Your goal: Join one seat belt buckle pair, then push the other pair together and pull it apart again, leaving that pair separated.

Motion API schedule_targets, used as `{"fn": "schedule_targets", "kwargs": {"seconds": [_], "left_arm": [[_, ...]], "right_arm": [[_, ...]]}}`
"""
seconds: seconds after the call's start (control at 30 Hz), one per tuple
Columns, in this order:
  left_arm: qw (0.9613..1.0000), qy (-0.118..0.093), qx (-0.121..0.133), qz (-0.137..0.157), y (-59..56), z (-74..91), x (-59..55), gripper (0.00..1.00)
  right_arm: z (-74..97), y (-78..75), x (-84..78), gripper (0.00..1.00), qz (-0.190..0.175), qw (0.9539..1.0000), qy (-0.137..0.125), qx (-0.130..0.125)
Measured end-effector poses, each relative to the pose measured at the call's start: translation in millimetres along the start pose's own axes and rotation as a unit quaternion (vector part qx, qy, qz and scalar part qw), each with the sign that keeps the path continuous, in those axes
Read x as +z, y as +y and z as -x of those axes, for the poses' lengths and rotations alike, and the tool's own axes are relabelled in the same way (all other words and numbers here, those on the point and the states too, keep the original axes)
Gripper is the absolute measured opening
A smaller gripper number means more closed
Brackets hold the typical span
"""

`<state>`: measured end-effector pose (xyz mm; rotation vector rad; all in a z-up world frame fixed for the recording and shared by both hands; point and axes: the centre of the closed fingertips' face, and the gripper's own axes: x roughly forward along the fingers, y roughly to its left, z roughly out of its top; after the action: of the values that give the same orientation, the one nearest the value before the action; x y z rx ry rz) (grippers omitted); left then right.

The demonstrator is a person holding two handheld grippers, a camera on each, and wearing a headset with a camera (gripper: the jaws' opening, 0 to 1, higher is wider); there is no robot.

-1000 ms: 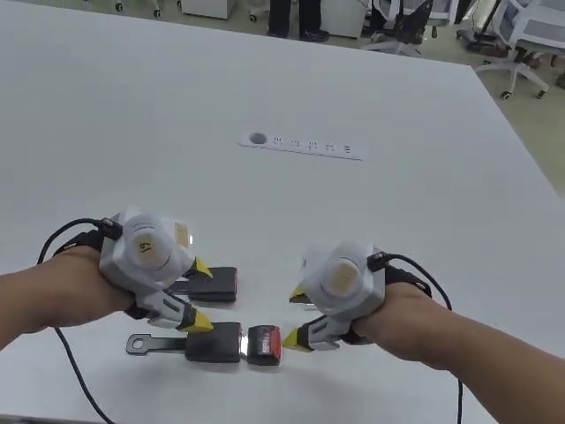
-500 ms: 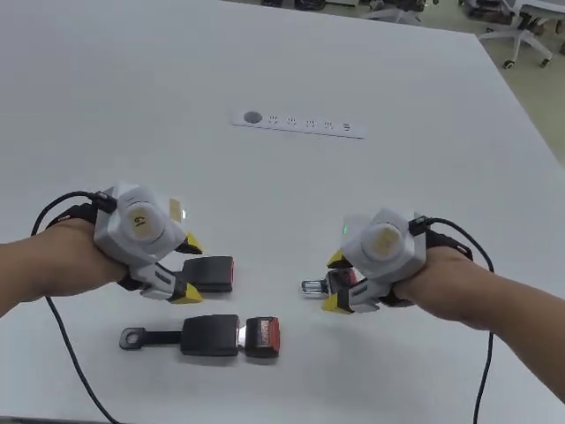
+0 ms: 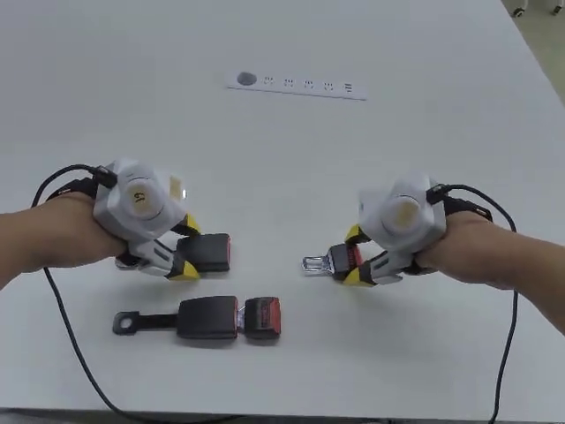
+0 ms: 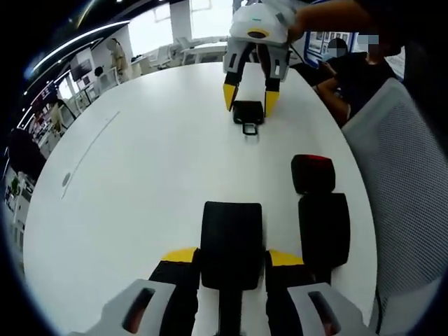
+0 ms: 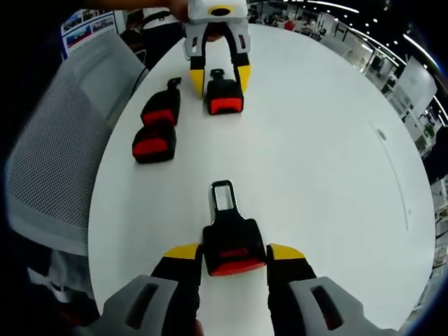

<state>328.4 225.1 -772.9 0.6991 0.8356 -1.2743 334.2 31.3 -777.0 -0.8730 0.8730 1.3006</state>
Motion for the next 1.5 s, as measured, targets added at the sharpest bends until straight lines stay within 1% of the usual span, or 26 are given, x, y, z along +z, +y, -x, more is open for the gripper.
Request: {"fn": "schedule_targets", "kwargs": {"seconds": [0.07, 0.2, 0.33, 0.57, 0.73, 0.8, 0.97, 1.07, 1.1, 1.2, 1.23, 1.3, 1.4, 1.5], "left_arm": [[1.0000, 0.001, -0.005, -0.002, 0.6, -4.0, -3.6, 0.37], [0.9999, -0.003, -0.012, 0.003, 2.2, -2.2, -0.2, 0.36], [0.9999, -0.003, -0.016, -0.005, 2.1, -2.0, 0.9, 0.35], [0.9998, -0.006, -0.017, -0.007, 0.1, -2.7, 2.5, 0.35], [0.9998, -0.002, -0.016, -0.009, -0.4, -3.2, 2.6, 0.35], [0.9998, -0.002, -0.016, -0.009, -2.6, -3.1, 4.9, 0.35], [0.9998, 0.000, -0.016, -0.008, -1.7, -3.7, 4.8, 0.35], [0.9998, 0.001, -0.015, -0.009, -1.3, -3.9, 4.1, 0.35], [0.9998, 0.001, -0.015, -0.008, -0.5, -4.6, 2.8, 0.35], [0.9998, 0.003, -0.016, -0.008, 0.3, -5.0, 2.2, 0.35], [0.9998, 0.005, -0.016, -0.009, 0.7, -5.1, 1.9, 0.35], [0.9998, 0.007, -0.016, -0.012, 1.0, -5.5, 0.9, 0.35], [0.9998, 0.007, -0.016, -0.012, 0.3, -5.2, 1.1, 0.35], [0.9998, 0.008, -0.016, -0.012, 1.5, -5.9, 0.1, 0.34]], "right_arm": [[-0.3, 1.0, 0.5, 0.33, 0.001, 1.0000, 0.000, 0.006], [-3.4, -1.6, -0.8, 0.33, -0.004, 0.9999, -0.005, 0.013], [-4.5, -2.1, -1.1, 0.33, -0.005, 0.9998, -0.009, 0.017], [-3.9, -0.9, -0.2, 0.33, -0.001, 0.9998, -0.008, 0.017], [-3.6, 2.2, 6.1, 0.32, 0.002, 0.9998, -0.008, 0.016], [-4.2, 3.4, 10.8, 0.32, 0.001, 0.9998, -0.012, 0.016], [-9.4, 3.7, 22.3, 0.32, 0.001, 0.9997, -0.017, 0.017], [-15.2, 8.5, 31.9, 0.32, 0.005, 0.9997, -0.019, 0.015], [-17.0, 8.2, 37.8, 0.32, 0.002, 0.9996, -0.023, 0.012], [-21.6, 9.8, 47.7, 0.32, -0.003, 0.9995, -0.030, 0.013], [-23.1, 10.4, 54.1, 0.32, -0.009, 0.9992, -0.037, 0.012], [-27.1, 12.5, 63.3, 0.32, -0.006, 0.9990, -0.042, 0.010], [-32.4, 8.9, 72.1, 0.32, -0.009, 0.9989, -0.046, 0.002], [-35.5, 8.5, 79.7, 0.32, -0.012, 0.9987, -0.049, 0.004]]}}
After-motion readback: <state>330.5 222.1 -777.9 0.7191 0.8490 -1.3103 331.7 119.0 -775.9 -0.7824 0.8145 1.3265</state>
